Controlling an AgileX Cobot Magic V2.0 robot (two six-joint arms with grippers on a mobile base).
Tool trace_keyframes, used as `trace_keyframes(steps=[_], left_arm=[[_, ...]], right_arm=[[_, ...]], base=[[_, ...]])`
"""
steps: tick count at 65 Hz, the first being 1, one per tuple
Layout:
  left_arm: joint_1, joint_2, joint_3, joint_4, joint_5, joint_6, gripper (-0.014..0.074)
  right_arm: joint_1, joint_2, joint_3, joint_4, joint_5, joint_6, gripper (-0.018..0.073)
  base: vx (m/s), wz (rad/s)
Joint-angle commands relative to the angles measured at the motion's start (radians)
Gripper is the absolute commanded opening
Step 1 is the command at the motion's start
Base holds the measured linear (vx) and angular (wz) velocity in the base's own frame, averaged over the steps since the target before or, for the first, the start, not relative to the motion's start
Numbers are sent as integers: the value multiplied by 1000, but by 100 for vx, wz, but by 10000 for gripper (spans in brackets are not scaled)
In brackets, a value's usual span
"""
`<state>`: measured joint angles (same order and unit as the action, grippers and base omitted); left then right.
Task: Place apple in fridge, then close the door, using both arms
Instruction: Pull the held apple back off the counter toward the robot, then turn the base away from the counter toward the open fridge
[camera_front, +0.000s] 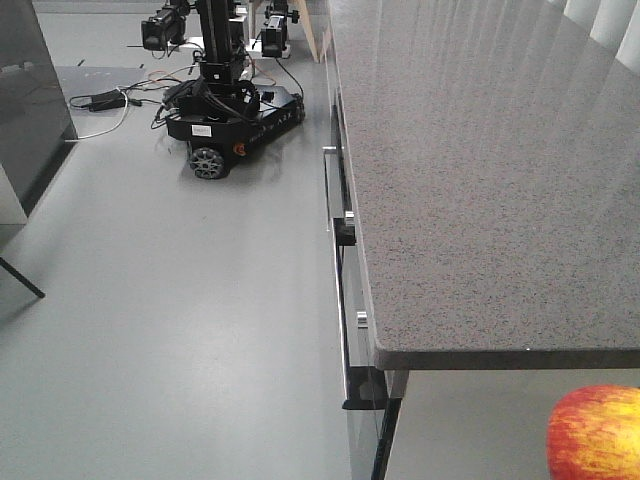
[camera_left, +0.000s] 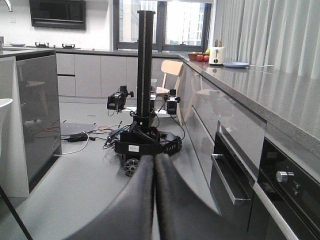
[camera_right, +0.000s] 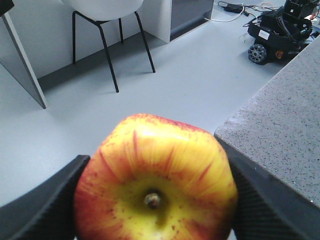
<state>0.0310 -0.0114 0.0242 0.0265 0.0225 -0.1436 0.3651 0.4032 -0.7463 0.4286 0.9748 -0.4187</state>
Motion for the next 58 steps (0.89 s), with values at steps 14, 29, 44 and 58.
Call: trace_keyframes(steps=[14,29,44,58], left_arm=[[0,-16,29,-7,-74,-1,-6],[0,-16,29,-7,-74,-1,-6],[0,-16,29,-7,-74,-1,-6],[0,-16,29,-7,-74,-1,-6]], right_arm=[[-4,8,-26,23,-58,-11,319],[-4,8,-26,23,-58,-11,319],[-4,8,-26,23,-58,-11,319],[-4,8,-26,23,-59,-11,319]], base=[[0,0],[0,0],[0,0],[1,3]])
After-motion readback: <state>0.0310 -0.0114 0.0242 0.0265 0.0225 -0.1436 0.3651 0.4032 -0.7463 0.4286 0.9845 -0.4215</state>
